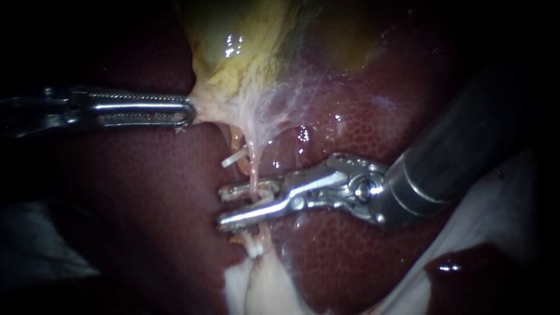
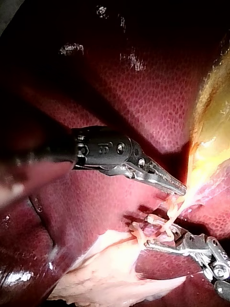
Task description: Clipping first clip right tube
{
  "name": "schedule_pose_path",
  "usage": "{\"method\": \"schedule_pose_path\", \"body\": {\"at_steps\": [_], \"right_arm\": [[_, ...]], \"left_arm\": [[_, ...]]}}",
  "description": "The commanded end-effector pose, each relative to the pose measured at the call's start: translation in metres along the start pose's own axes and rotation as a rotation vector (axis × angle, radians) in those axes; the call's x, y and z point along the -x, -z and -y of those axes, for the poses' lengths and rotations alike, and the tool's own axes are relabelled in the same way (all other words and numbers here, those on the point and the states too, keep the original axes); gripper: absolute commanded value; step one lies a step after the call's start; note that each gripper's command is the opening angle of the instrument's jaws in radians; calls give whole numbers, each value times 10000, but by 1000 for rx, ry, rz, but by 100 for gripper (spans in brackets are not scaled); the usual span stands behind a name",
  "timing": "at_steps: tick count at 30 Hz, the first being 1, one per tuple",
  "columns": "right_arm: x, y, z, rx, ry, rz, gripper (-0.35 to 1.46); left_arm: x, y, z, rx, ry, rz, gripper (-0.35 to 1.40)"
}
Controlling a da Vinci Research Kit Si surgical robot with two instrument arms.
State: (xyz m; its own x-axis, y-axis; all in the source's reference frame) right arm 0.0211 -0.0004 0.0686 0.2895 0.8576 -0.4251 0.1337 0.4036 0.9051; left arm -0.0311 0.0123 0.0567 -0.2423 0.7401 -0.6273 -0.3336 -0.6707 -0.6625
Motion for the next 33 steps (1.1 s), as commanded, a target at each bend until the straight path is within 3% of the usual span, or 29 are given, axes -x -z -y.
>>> {"method": "schedule_pose_path", "body": {"at_steps": [1,5,10,16,33], "right_arm": [[4,-2,0,-9,2,9,50],[20,-11,3,-36,13,36,50],[29,-17,7,-65,10,62,50],[32,-18,8,-88,10,81,49],[29,-24,6,-87,9,76,48]], "left_arm": [[0,0,0,1,0,0,-35],[0,0,0,2,0,0,-35],[0,0,0,2,0,0,-35],[0,1,0,2,0,0,-35],[0,0,0,1,0,0,-35]]}}
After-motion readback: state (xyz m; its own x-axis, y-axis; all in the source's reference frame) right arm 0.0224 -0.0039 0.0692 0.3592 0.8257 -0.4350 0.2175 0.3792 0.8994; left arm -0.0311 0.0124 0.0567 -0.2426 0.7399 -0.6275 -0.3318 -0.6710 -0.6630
